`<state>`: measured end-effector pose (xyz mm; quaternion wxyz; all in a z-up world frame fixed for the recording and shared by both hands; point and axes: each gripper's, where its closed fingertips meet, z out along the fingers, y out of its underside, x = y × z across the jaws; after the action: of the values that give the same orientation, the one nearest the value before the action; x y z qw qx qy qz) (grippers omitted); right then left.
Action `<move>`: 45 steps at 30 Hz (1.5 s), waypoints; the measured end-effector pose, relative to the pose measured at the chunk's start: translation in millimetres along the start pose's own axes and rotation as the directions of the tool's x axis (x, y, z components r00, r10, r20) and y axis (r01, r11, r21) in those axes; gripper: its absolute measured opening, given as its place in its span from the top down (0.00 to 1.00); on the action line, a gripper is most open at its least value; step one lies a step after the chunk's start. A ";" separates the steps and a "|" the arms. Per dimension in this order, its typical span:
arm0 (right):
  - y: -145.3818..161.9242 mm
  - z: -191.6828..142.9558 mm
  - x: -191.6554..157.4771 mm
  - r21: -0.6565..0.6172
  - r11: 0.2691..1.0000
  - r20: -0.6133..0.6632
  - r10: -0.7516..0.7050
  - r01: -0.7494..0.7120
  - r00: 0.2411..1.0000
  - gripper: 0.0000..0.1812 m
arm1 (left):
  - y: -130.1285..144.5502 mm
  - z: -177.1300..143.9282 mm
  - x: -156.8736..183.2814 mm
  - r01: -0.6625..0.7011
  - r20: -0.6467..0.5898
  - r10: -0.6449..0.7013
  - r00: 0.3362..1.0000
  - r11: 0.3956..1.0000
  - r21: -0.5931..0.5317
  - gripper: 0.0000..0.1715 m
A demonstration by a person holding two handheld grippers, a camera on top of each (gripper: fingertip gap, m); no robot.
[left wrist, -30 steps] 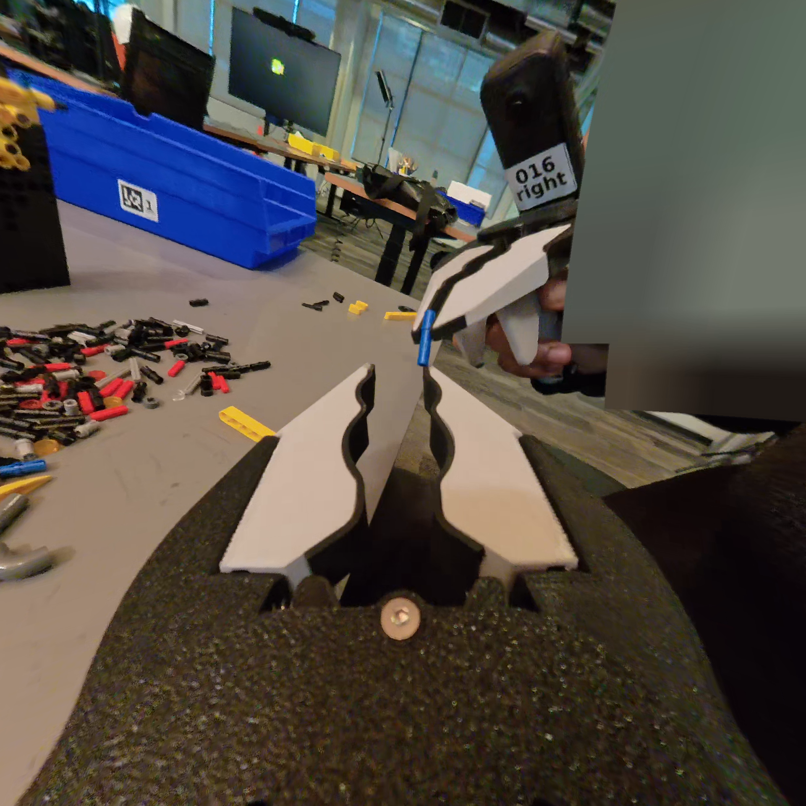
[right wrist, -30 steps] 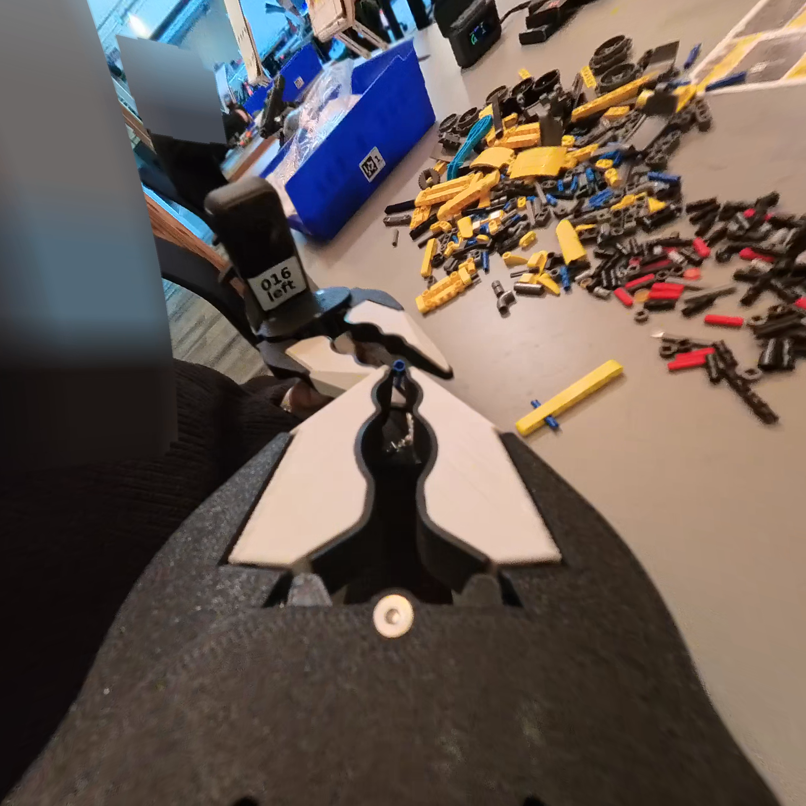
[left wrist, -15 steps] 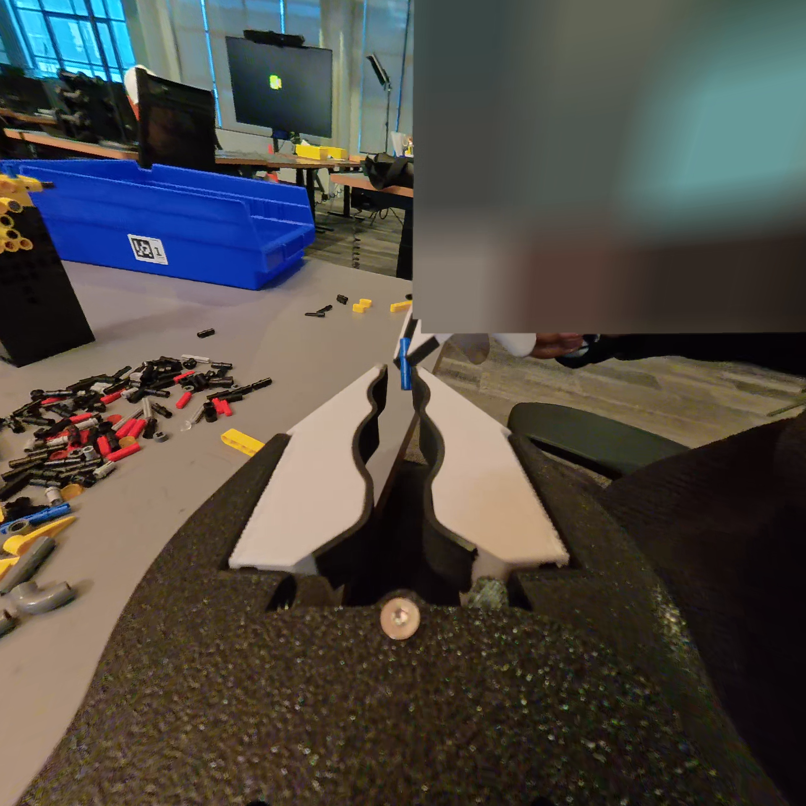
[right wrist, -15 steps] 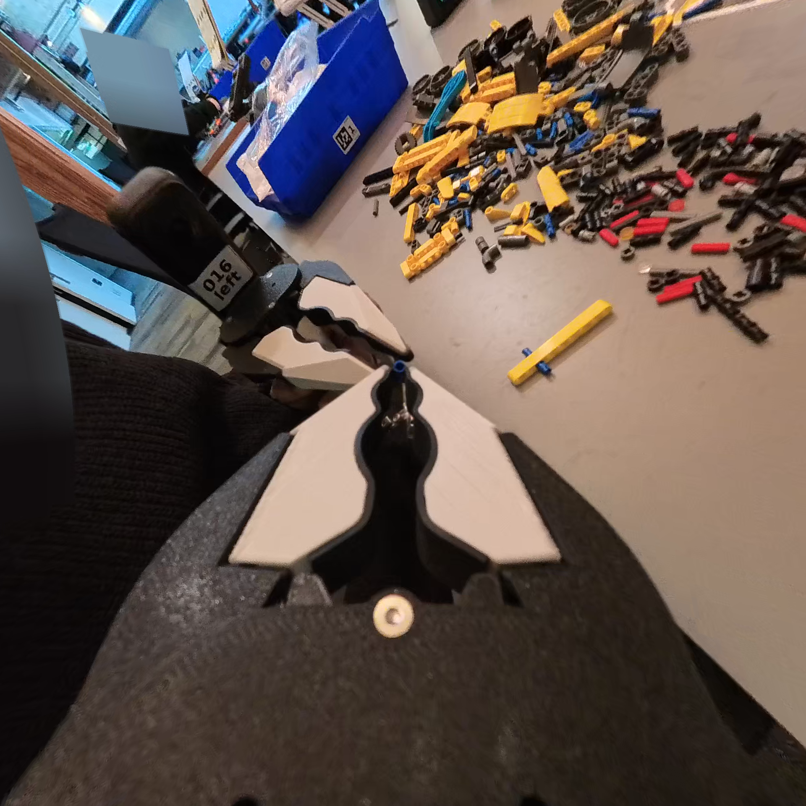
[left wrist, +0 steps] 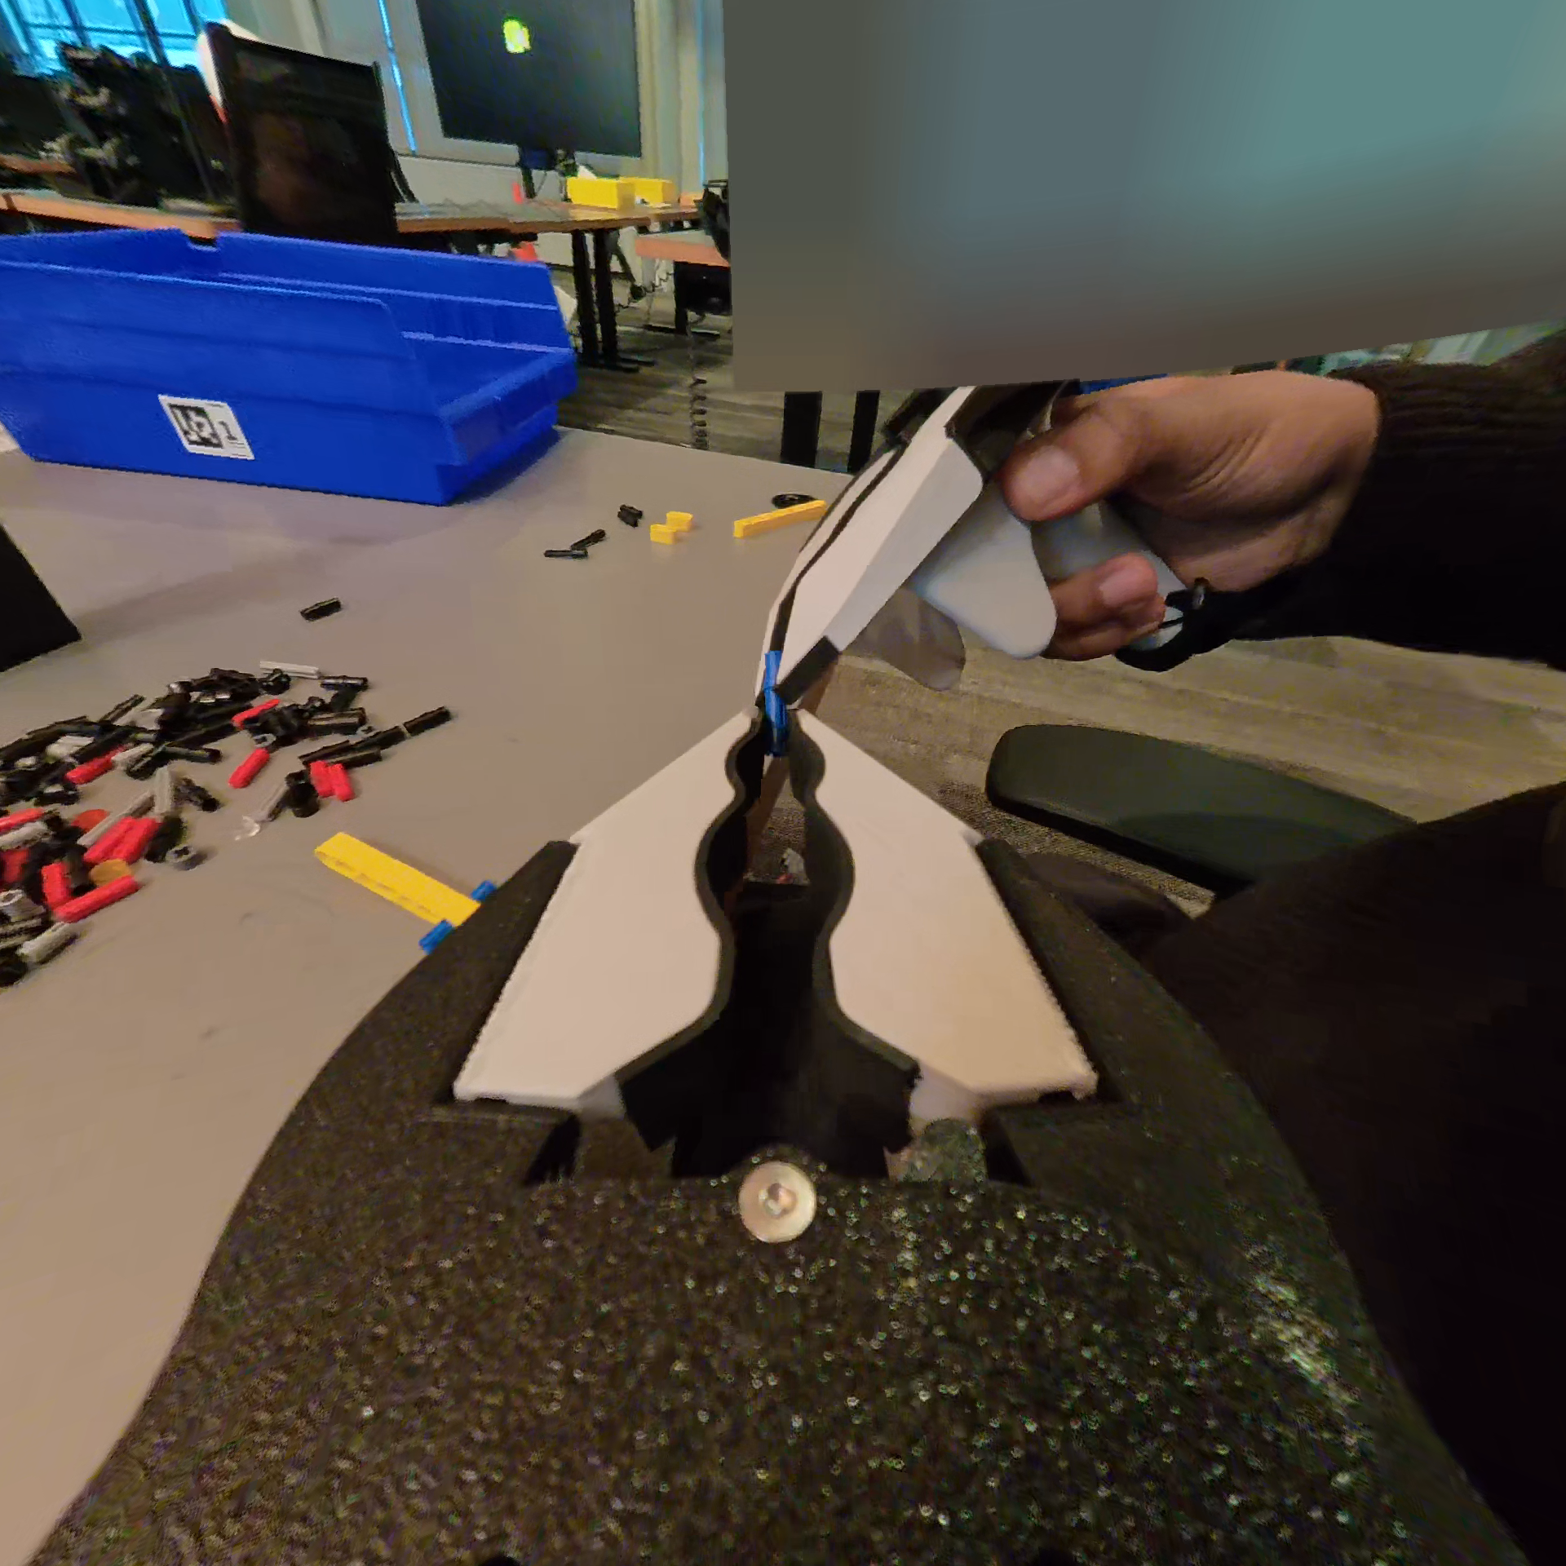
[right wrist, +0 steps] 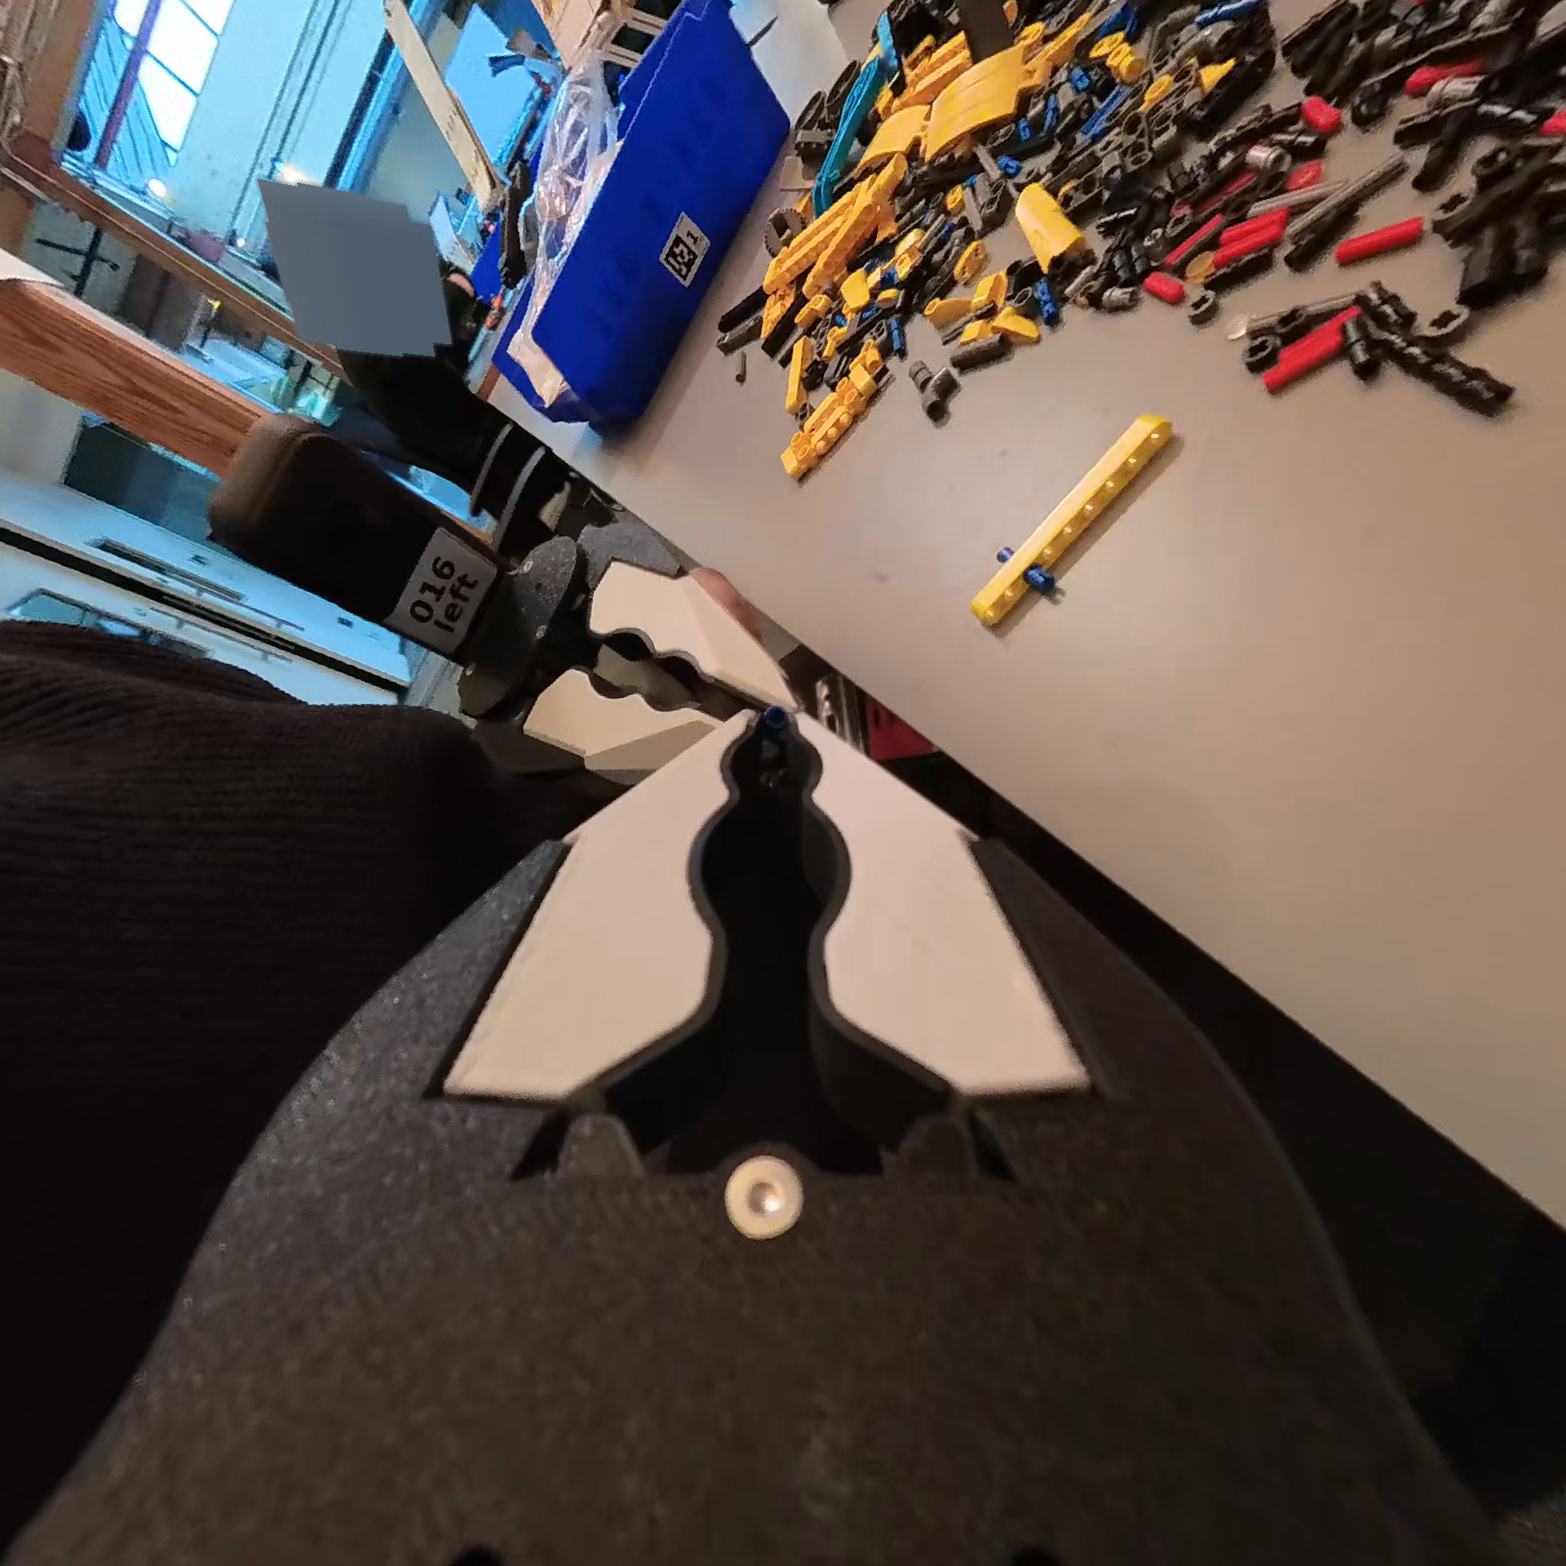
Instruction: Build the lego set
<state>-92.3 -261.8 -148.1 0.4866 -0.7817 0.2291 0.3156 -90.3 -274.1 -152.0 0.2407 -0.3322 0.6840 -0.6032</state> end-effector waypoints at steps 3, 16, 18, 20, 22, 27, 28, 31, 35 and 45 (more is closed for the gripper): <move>-1.5 -17.8 8.0 -0.005 0.999 -0.014 -0.048 0.048 0.999 0.94 | -1.7 6.3 3.2 0.008 0.011 -0.008 1.000 1.000 -0.006 0.98; -18.6 -235.3 208.2 -0.248 0.929 -0.802 -0.357 0.276 0.479 0.84 | -28.4 5.5 16.5 0.022 -0.073 -0.021 0.997 0.999 0.022 0.98; -13.9 -230.4 211.7 -0.195 0.941 -0.789 -0.319 0.278 0.525 0.86 | -28.2 4.8 16.1 0.016 -0.092 -0.014 0.996 1.000 0.021 0.98; -13.7 -225.0 208.8 -0.128 0.957 -0.789 -0.256 0.259 0.559 0.89 | -29.6 6.2 10.5 0.014 -0.099 -0.011 0.995 1.000 0.025 0.98; -10.9 -211.6 201.2 -0.099 0.965 -0.792 -0.224 0.243 0.568 0.96 | -33.1 8.7 0.5 0.018 -0.101 -0.015 0.995 0.999 0.031 0.98; -5.5 -141.4 164.3 -0.111 0.957 -0.813 -0.243 0.268 0.529 0.96 | -47.1 20.7 -38.5 0.043 -0.118 -0.037 0.992 0.998 0.043 0.98; -5.7 -125.8 157.3 -0.111 0.955 -0.824 -0.243 0.275 0.513 0.96 | -51.1 24.3 -47.0 0.052 -0.127 -0.046 0.991 0.998 0.042 0.98; -10.7 -81.8 141.3 -0.078 0.958 -0.846 -0.211 0.278 0.490 0.96 | -65.9 34.6 -73.7 0.073 -0.142 -0.065 0.988 0.996 0.055 0.97; -18.6 -25.4 122.8 0.031 0.966 -0.824 -0.120 0.255 0.553 0.96 | -80.7 42.2 -104.5 0.111 -0.148 -0.098 0.984 0.990 0.083 0.97; -10.7 15.4 98.5 0.028 0.978 -0.812 -0.099 0.208 0.575 0.87 | -88.2 24.6 -124.6 0.245 -0.156 -0.221 0.963 0.957 0.155 0.97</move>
<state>-20.9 -248.3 -217.1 0.4013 -0.8256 0.3745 -0.1305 24.8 -202.2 -77.9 0.1484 -0.3462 0.6000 -0.7058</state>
